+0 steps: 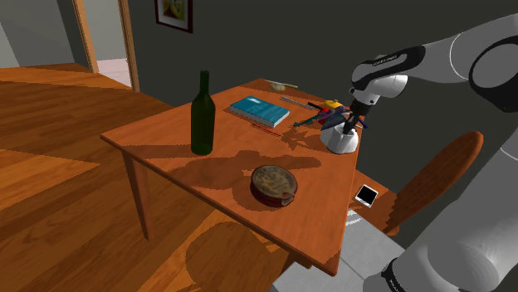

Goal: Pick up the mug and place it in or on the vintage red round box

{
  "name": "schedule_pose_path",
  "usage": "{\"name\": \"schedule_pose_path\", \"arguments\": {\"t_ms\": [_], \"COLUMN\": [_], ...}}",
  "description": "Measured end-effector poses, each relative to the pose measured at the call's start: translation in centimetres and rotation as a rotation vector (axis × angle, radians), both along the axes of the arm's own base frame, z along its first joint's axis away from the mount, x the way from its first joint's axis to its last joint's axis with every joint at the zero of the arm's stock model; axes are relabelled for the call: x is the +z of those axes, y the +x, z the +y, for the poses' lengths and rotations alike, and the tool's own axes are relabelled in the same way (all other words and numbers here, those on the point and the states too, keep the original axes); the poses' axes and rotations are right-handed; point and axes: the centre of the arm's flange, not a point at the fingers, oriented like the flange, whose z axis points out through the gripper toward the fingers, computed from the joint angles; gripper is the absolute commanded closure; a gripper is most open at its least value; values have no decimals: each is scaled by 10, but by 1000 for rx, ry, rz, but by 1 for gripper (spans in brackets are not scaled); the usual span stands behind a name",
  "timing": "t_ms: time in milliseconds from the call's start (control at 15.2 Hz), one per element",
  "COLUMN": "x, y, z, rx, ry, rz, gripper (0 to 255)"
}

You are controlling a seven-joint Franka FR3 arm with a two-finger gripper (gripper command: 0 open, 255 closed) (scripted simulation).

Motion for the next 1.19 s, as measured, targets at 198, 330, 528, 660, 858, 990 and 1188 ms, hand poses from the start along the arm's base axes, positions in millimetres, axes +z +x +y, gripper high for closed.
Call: {"name": "schedule_pose_path", "arguments": {"t_ms": [198,330,528,660,858,990,1188], "x": [16,26,43,54,60,58,63], "y": [0,0,0,0,0,2,2], "z": [-1,0,1,0,30,53,90], "rx": [0,0,0,0,1,1,1], "ry": [0,0,0,0,1,1,1], "rz": [0,0,0,0,0,0,1], "gripper": [255,255,255,255,255,255,255]}}
